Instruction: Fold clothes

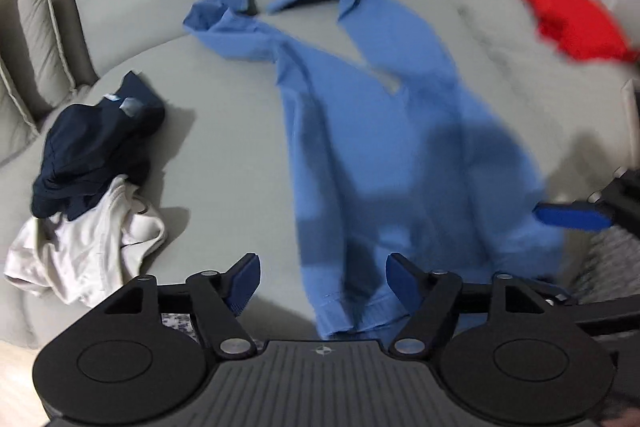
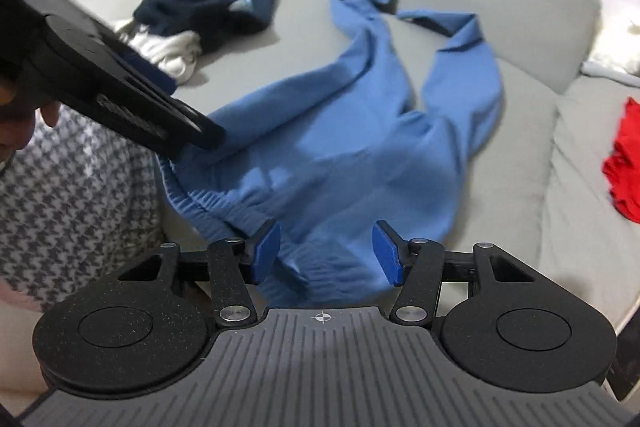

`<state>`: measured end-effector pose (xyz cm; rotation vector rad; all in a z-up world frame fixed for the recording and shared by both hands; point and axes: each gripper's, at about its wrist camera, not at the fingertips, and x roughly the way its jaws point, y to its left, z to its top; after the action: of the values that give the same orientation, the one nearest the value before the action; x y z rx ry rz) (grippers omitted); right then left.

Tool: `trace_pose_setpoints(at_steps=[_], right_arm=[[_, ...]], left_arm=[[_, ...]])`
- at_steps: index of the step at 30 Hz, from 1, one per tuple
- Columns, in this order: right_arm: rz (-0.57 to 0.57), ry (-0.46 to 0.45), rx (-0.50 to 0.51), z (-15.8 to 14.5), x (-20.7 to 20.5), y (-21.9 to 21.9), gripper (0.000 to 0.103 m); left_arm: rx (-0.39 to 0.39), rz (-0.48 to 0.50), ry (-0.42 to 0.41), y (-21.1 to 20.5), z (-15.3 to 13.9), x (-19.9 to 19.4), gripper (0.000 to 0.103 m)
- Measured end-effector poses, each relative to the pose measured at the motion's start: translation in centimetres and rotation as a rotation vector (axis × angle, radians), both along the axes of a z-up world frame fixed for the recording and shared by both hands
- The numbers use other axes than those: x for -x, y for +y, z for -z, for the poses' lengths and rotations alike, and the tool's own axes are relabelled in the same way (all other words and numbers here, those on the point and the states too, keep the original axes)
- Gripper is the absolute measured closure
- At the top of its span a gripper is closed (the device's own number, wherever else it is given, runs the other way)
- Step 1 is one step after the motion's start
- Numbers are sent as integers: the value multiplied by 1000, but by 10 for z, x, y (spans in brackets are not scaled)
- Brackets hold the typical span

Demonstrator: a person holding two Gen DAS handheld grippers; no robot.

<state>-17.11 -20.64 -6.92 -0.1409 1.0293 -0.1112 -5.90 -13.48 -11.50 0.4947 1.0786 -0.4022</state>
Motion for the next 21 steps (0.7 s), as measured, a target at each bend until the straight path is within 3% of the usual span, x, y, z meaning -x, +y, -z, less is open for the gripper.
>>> trace_pose_setpoints(at_steps=[1, 2, 3, 5, 8, 11, 13, 18, 21], right_arm=[[2, 7, 7, 6, -3, 3, 47], [8, 20, 41, 14, -6, 7, 49], [34, 35, 90, 17, -6, 8, 55], [97, 63, 191, 22, -4, 6, 56], [285, 63, 299, 7, 16, -14, 56], [386, 50, 204, -7, 33, -33, 56], [425, 6, 86, -12, 38, -41, 51], [381, -110, -82, -11, 31, -38, 45], [371, -86, -103, 4, 18, -34, 46]], left_arm=[[-13, -15, 8, 2, 2, 3, 61], [-25, -49, 29, 6, 7, 1, 66], [-22, -56, 33, 8, 5, 1, 67], [-2, -98, 39, 18, 3, 0, 67], [38, -117, 41, 30, 0, 2, 67], [95, -131, 63, 36, 1, 3, 60], [122, -131, 59, 37, 1, 5, 47], [148, -119, 78, 35, 2, 4, 41], [126, -106, 94, 30, 9, 3, 38]])
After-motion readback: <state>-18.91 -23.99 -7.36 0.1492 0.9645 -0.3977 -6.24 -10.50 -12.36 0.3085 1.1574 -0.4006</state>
